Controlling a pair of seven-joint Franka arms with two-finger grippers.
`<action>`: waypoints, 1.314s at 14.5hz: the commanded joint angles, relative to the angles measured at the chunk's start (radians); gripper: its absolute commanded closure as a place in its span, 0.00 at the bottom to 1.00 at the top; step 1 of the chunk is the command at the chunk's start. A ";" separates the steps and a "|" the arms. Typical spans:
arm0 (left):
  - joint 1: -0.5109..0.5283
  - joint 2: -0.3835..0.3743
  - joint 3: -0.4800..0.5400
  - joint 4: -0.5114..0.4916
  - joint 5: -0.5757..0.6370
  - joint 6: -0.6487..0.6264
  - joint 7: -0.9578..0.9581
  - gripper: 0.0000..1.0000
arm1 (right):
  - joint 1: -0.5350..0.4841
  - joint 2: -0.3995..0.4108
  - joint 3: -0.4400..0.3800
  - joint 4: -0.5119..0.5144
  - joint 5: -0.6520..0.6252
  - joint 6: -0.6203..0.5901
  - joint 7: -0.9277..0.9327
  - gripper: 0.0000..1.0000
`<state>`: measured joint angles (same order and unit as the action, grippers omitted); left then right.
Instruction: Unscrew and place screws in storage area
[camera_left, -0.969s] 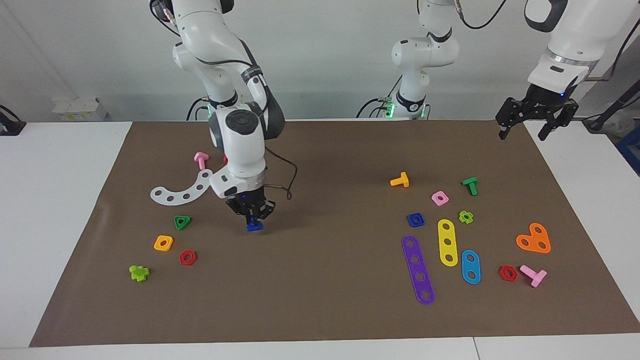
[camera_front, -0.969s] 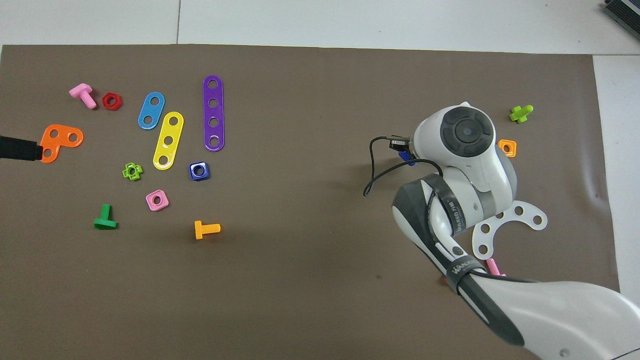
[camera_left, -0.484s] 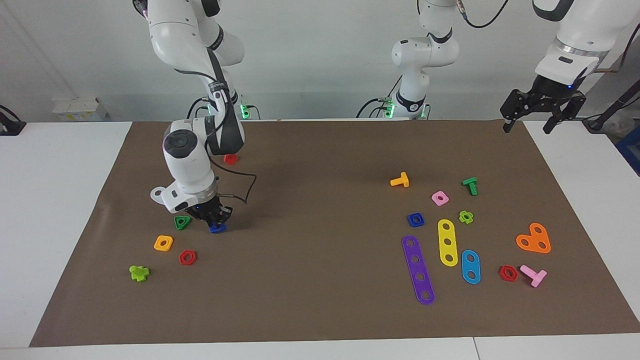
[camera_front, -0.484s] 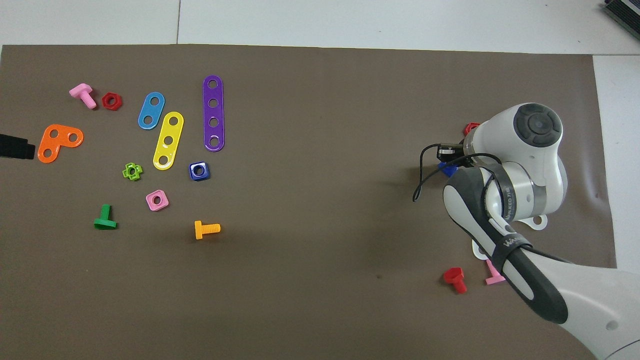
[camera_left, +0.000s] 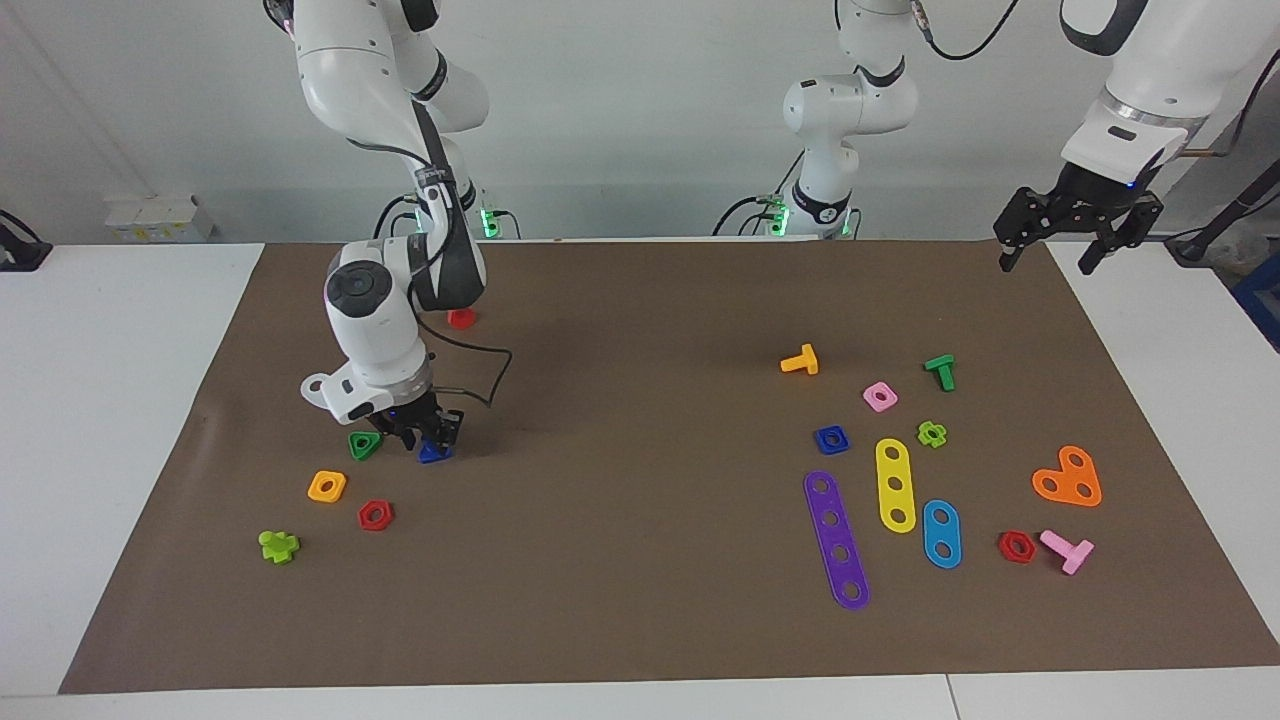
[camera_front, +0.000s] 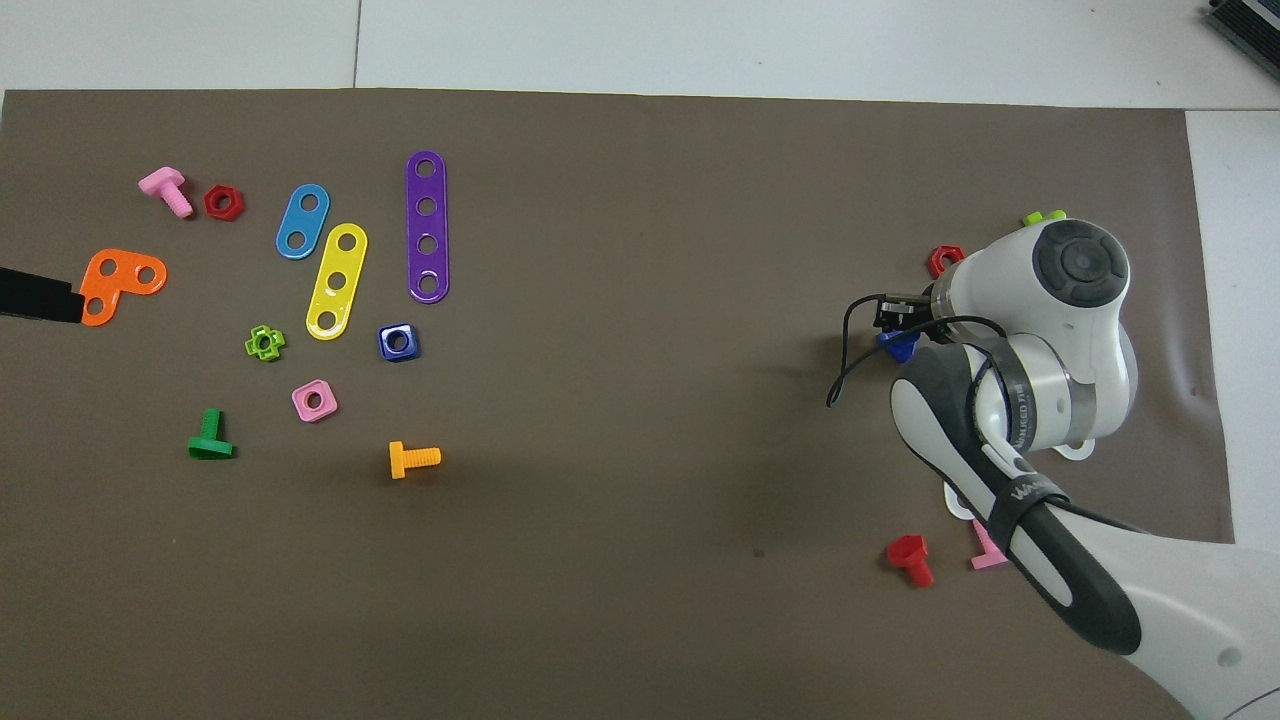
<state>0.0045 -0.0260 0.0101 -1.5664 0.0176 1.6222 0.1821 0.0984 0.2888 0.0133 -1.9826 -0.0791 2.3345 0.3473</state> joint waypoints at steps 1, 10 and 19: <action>-0.011 -0.028 0.007 -0.044 0.004 0.014 0.007 0.00 | -0.017 -0.071 0.008 -0.002 0.021 -0.036 -0.019 0.00; -0.008 -0.057 0.007 -0.103 -0.025 0.041 0.000 0.00 | -0.035 -0.281 0.005 0.184 0.024 -0.438 -0.057 0.00; -0.011 -0.060 0.008 -0.104 -0.025 0.039 -0.004 0.00 | -0.083 -0.257 0.000 0.499 0.097 -0.754 -0.142 0.00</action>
<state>0.0045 -0.0533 0.0100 -1.6305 0.0062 1.6363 0.1819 0.0269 0.0006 0.0064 -1.5443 -0.0079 1.6405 0.2515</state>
